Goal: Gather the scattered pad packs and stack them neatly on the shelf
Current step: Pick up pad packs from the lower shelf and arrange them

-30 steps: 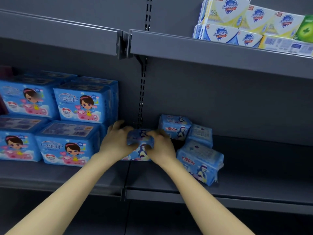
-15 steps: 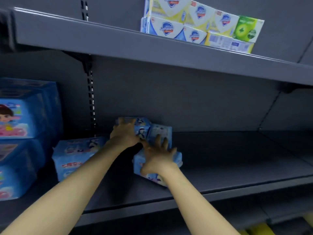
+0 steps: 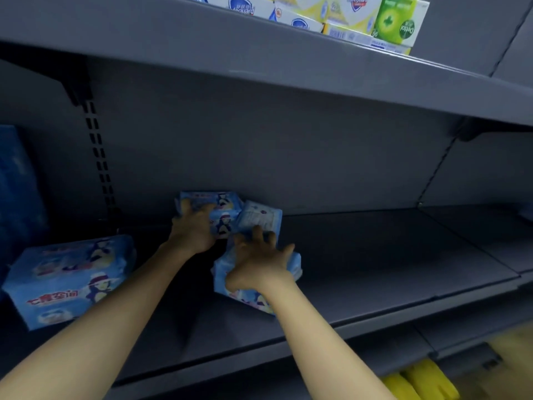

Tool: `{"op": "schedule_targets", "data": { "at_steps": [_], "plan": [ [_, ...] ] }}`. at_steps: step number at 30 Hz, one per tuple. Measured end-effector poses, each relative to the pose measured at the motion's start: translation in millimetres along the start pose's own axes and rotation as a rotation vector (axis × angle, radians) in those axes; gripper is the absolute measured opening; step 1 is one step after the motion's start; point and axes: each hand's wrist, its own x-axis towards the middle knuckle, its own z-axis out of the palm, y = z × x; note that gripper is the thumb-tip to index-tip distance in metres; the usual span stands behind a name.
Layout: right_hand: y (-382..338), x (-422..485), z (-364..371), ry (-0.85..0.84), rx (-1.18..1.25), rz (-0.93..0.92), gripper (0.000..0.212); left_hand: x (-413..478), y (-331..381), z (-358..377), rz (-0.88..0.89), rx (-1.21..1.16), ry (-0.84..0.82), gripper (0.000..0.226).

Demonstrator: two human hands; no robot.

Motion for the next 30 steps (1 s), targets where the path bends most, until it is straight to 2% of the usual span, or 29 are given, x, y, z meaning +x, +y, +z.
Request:
{"op": "schedule_targets", "data": {
  "at_steps": [13,18,23,26,30],
  "plan": [
    [59.4,1.2,-7.8,0.029,-0.058,0.234,0.08,5.2,54.6,37.0,0.165,-0.043,-0.165,0.087],
    [68.4,6.3,-4.8,0.083,-0.091,0.297,0.078,5.8,61.3,35.3,0.257,-0.171,-0.262,0.082],
    [50.0,7.5,-1.7,0.155,-0.053,0.217,0.068,-13.1,57.1,13.5,0.245,-0.193,-0.21,0.068],
    [22.1,7.6,-0.3,0.177,0.013,0.099,0.068,-32.6,40.0,-11.2,0.225,-0.169,-0.133,0.056],
    [-23.3,4.4,1.3,0.202,0.092,-0.064,0.064,-62.4,8.4,-47.4,0.167,-0.074,-0.042,0.055]
  ]
}}
